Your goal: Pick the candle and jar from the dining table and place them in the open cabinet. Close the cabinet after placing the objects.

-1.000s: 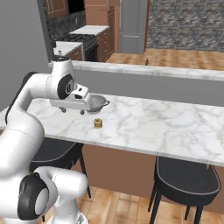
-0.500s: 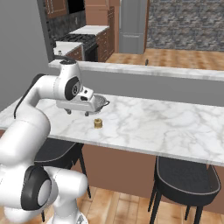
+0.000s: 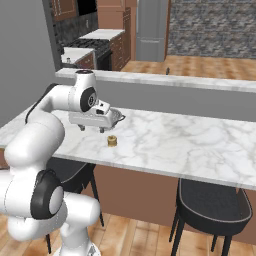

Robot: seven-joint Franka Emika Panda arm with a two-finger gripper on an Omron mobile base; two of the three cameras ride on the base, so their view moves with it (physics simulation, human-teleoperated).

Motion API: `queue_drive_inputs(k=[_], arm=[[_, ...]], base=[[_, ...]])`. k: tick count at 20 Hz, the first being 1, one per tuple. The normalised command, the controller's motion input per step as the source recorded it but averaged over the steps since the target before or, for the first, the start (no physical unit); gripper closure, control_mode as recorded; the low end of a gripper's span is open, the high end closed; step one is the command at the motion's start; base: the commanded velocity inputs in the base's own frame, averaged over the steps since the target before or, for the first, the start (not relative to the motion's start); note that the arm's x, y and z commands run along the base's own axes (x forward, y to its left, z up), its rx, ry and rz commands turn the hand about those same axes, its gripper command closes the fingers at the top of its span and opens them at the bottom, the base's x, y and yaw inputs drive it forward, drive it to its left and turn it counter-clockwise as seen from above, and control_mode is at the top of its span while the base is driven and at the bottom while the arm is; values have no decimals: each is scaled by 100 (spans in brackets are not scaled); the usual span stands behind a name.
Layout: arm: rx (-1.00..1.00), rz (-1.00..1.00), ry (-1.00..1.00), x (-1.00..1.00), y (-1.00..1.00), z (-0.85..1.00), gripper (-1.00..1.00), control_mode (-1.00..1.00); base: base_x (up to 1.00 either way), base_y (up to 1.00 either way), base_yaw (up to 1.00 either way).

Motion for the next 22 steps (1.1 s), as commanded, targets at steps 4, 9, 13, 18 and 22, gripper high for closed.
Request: queue_drive_inputs(k=[4, 9, 13, 18, 22], arm=[[0, 0, 9, 19, 0, -8, -100, -100], [0, 0, 8, 16, 0, -9, -100, -100], [0, 0, 6, 19, 0, -13, -100, -100], [0, 0, 4, 22, 0, -16, -100, -100], [0, 0, 2, 23, 0, -18, -100, -100]], base=[[0, 0, 0], [0, 0, 0], [0, 0, 0], [0, 0, 0], [0, 0, 0]])
